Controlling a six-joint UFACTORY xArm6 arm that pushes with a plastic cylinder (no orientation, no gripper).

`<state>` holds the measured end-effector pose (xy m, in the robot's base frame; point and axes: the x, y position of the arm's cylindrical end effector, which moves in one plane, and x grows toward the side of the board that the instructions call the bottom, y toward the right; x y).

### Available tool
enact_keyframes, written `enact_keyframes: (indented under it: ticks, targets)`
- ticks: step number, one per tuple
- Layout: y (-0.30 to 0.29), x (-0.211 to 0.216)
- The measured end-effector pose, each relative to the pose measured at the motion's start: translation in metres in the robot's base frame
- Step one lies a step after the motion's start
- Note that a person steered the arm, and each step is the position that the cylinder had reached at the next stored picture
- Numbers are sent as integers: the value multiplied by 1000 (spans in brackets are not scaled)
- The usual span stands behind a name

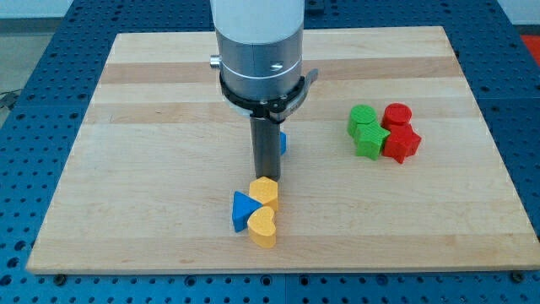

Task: Drag the blue cube into the group of blocks

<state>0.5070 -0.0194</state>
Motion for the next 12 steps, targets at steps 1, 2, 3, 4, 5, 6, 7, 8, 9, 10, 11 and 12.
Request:
enact_keyframes:
  ticks: [1,2,3,4,5,6,7,8,9,10,11,12]
  targets:
    - [0,0]
    - [-2,-22]
    - [-5,-30]
    - [-5,-30]
    - [-5,-30]
    - [8,-37]
    - [19,-45]
    - [17,-45]
    - [17,-45]
    - [1,-45]
    - [-14,-45]
    - [-28,-46]
